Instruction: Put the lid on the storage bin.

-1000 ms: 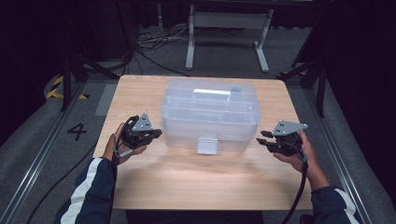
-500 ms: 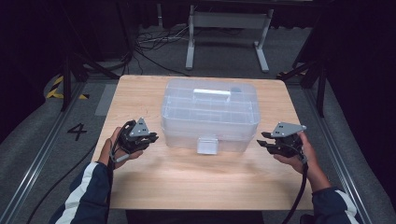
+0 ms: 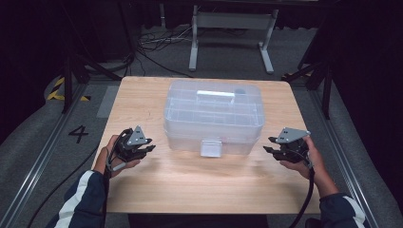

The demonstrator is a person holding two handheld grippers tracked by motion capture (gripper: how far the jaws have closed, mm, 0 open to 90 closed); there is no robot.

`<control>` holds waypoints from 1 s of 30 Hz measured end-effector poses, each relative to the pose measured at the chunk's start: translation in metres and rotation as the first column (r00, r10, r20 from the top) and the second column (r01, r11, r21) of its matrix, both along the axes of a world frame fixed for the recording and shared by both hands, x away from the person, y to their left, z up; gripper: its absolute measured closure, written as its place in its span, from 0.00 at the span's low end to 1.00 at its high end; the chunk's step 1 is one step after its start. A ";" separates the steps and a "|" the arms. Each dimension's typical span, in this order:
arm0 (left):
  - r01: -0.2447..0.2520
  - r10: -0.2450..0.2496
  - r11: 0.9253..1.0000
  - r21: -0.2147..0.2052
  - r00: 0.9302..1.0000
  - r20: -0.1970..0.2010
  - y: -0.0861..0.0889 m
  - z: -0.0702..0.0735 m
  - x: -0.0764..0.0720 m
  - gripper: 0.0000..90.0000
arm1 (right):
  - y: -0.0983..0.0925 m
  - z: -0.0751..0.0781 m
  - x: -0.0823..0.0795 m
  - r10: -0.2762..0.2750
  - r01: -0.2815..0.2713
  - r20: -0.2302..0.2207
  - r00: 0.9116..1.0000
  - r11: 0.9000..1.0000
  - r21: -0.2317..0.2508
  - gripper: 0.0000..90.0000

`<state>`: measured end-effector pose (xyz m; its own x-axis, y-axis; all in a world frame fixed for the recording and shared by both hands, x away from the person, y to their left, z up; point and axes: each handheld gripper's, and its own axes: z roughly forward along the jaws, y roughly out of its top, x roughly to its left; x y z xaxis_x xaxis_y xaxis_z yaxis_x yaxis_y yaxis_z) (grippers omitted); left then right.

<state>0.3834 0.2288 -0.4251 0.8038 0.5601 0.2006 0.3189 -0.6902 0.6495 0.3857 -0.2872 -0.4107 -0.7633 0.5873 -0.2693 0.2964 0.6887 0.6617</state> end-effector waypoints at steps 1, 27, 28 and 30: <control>-0.001 0.001 1.000 0.008 1.000 0.003 0.001 -0.001 -0.002 0.76 | -0.001 -0.001 0.000 0.002 -0.002 0.004 1.000 1.000 -0.002 0.64; -0.097 0.099 0.995 0.030 0.992 -0.083 0.031 -0.036 -0.021 0.29 | -0.053 -0.041 -0.018 -0.108 0.111 -0.051 0.993 0.992 0.060 0.36; -0.095 0.097 0.995 0.029 0.991 -0.088 0.032 -0.037 -0.022 0.28 | -0.056 -0.043 -0.019 -0.112 0.115 -0.058 0.992 0.991 0.063 0.35; -0.097 0.098 0.995 0.021 0.991 -0.091 0.034 -0.039 -0.024 0.26 | -0.057 -0.045 -0.020 -0.126 0.130 -0.057 0.990 0.990 0.063 0.34</control>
